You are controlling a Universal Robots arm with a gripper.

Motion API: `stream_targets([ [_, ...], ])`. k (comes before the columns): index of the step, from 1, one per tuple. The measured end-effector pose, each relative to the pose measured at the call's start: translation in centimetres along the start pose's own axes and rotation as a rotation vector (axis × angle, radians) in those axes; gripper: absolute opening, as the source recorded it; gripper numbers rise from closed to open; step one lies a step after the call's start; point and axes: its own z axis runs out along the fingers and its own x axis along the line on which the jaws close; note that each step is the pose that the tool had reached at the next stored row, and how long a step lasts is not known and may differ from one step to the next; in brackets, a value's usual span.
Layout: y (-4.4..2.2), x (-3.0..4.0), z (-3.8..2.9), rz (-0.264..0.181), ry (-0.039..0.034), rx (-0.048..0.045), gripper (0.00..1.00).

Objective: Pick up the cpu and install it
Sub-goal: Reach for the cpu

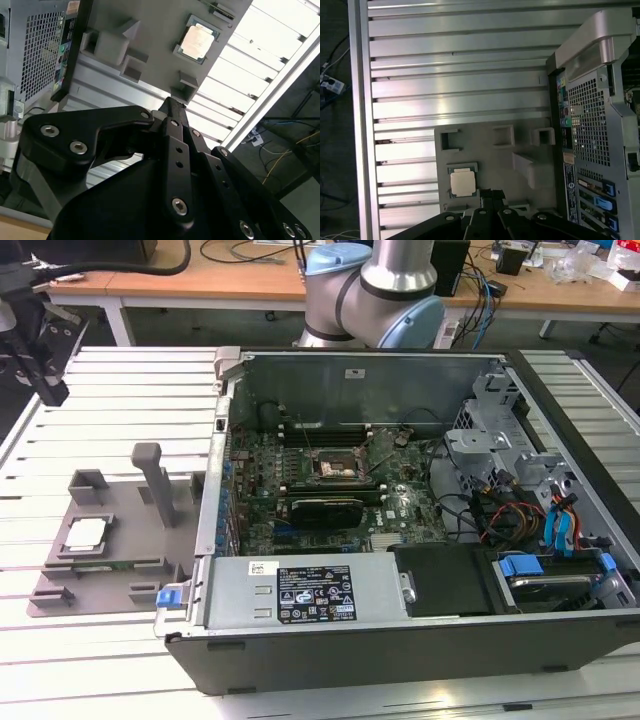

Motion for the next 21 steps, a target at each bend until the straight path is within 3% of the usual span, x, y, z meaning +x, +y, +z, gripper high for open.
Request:
stream_targets([
  [10, -0.21, 2.75, -0.05, 0.000, 0.0001, 0.0000, 0.11],
  [21, -0.39, 5.19, -0.11, 0.000, 0.0001, 0.0001, 0.11],
])
